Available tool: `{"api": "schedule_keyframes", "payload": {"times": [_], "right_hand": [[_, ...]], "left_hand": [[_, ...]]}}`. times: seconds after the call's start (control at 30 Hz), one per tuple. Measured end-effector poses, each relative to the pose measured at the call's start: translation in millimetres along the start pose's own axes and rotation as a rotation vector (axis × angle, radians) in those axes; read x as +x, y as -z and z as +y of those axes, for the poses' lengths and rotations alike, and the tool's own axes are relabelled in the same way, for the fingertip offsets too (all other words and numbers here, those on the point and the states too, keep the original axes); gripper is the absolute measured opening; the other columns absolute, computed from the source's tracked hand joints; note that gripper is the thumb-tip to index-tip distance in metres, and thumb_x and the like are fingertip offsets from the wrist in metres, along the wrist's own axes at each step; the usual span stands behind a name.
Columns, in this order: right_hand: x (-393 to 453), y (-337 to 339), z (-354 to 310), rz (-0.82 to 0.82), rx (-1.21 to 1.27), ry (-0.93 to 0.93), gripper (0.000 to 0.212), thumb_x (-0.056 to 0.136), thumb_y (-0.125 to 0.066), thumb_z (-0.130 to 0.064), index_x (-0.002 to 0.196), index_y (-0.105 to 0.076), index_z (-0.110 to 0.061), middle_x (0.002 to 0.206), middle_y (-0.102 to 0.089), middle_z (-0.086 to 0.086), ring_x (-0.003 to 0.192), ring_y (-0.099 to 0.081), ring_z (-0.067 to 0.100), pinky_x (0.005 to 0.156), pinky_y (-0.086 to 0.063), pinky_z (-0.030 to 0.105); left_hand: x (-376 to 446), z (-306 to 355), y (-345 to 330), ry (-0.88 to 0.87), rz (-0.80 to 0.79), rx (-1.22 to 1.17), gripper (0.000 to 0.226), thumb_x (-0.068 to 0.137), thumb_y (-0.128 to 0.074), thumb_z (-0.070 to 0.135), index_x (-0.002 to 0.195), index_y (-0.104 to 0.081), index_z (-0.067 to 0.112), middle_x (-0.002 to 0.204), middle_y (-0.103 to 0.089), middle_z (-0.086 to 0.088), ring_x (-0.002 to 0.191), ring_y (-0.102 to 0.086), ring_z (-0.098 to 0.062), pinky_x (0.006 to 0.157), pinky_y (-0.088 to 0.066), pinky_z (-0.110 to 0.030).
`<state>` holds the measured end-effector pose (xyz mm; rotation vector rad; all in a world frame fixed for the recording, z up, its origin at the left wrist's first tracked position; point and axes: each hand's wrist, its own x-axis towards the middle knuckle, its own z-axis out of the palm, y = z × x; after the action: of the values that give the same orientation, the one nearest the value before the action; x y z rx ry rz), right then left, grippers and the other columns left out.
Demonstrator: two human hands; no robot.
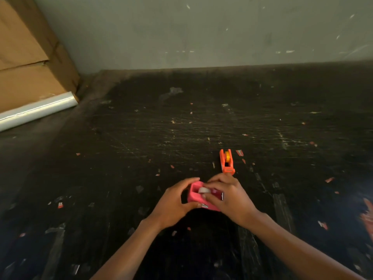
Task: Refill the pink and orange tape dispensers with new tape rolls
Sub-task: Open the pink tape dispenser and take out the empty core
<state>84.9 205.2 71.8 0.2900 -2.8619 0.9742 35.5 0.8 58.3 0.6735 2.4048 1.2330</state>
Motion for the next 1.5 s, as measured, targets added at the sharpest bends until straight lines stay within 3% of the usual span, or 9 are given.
{"api": "schedule_keyframes", "payload": {"times": [0.17, 0.37, 0.57, 0.77, 0.9, 1.0, 1.17, 1.33, 1.5], "right_hand": [[-12.6, -11.8, -5.9, -0.088, -0.024, -0.062, 0.022, 0.09, -0.066, -0.038, 0.111, -0.069, -0.033, 0.108, -0.06, -0.017, 0.099, -0.05, -0.001, 0.093, -0.043, 0.028], [-18.7, -4.8, -9.8, -0.008, 0.446, -0.361, 0.017, 0.09, -0.069, -0.025, 0.107, -0.07, -0.027, 0.099, -0.068, -0.015, 0.095, -0.061, -0.009, 0.077, -0.048, 0.011], [-19.4, -1.2, -5.5, 0.006, 0.618, -0.474, 0.016, 0.09, -0.069, -0.021, 0.106, -0.071, -0.02, 0.098, -0.073, -0.007, 0.087, -0.065, -0.006, 0.07, -0.049, 0.012], [-18.1, -4.9, -6.4, -0.003, 0.778, -0.597, 0.014, 0.089, -0.07, -0.022, 0.102, -0.074, -0.019, 0.09, -0.072, -0.008, 0.083, -0.067, 0.003, 0.071, -0.052, 0.022], [-15.2, -6.5, -9.9, -0.026, 0.892, -0.65, 0.016, 0.088, -0.071, -0.023, 0.102, -0.074, -0.016, 0.096, -0.075, 0.0, 0.087, -0.067, 0.012, 0.077, -0.054, 0.029], [-13.8, -7.3, -13.7, -0.042, 1.047, -0.694, 0.016, 0.087, -0.072, -0.019, 0.1, -0.075, -0.01, 0.098, -0.076, 0.01, 0.087, -0.066, 0.017, 0.08, -0.051, 0.033], [-16.8, -1.8, -13.9, -0.04, 1.258, -0.769, 0.014, 0.093, -0.064, -0.015, 0.092, -0.077, -0.008, 0.086, -0.075, 0.008, 0.082, -0.066, 0.017, 0.075, -0.051, 0.031], [-20.3, 0.6, -8.8, -0.04, 1.334, -0.854, 0.012, 0.094, -0.061, -0.01, 0.095, -0.073, -0.007, 0.092, -0.074, 0.011, 0.084, -0.067, 0.02, 0.076, -0.052, 0.033], [-22.1, -3.9, -0.9, -0.05, 1.38, -0.891, 0.011, 0.093, -0.063, -0.011, 0.1, -0.071, -0.008, 0.107, -0.075, 0.013, 0.103, -0.068, 0.025, 0.081, -0.051, 0.036]], "left_hand": [[-18.1, -13.3, -16.9, 0.022, 0.024, 0.042, 0.068, 0.079, -0.082, 0.034, 0.138, -0.05, 0.038, 0.133, -0.06, 0.02, 0.122, -0.054, 0.01, 0.109, -0.045, -0.024], [-37.4, -35.9, -17.1, 0.103, 0.011, 0.115, 0.071, 0.079, -0.08, 0.041, 0.141, -0.046, 0.041, 0.135, -0.059, 0.019, 0.121, -0.053, 0.011, 0.11, -0.044, -0.024], [-49.2, -45.1, -11.6, 0.132, -0.011, 0.268, 0.07, 0.081, -0.074, 0.05, 0.14, -0.038, 0.048, 0.144, -0.048, 0.02, 0.132, -0.033, 0.007, 0.114, -0.024, -0.027], [-46.3, -35.4, -8.2, 0.129, -0.018, 0.292, 0.077, 0.078, -0.075, 0.054, 0.143, -0.036, 0.044, 0.149, -0.038, 0.018, 0.14, -0.027, -0.003, 0.119, -0.025, -0.038], [-35.6, -7.1, -13.9, 0.088, 0.138, 0.127, 0.056, 0.085, -0.074, 0.04, 0.134, -0.046, 0.045, 0.123, -0.052, 0.018, 0.112, -0.052, 0.001, 0.1, -0.048, -0.027], [-25.4, 16.0, -21.3, -0.037, 0.206, 0.057, 0.042, 0.085, -0.076, 0.026, 0.122, -0.059, 0.036, 0.106, -0.06, 0.015, 0.095, -0.061, -0.002, 0.083, -0.054, -0.018], [-15.6, 24.9, -29.9, -0.069, 0.228, 0.024, 0.031, 0.087, -0.074, 0.025, 0.114, -0.063, 0.036, 0.108, -0.061, 0.016, 0.098, -0.062, 0.003, 0.083, -0.052, -0.013], [-15.6, 24.6, -38.2, -0.033, 0.213, -0.019, 0.026, 0.089, -0.072, 0.022, 0.112, -0.063, 0.032, 0.111, -0.06, 0.014, 0.097, -0.063, 0.002, 0.084, -0.056, -0.019], [-15.1, 25.3, -40.9, 0.016, 0.259, -0.146, 0.029, 0.088, -0.072, 0.015, 0.11, -0.062, 0.032, 0.102, -0.065, 0.011, 0.093, -0.065, -0.003, 0.078, -0.053, -0.015]]}}
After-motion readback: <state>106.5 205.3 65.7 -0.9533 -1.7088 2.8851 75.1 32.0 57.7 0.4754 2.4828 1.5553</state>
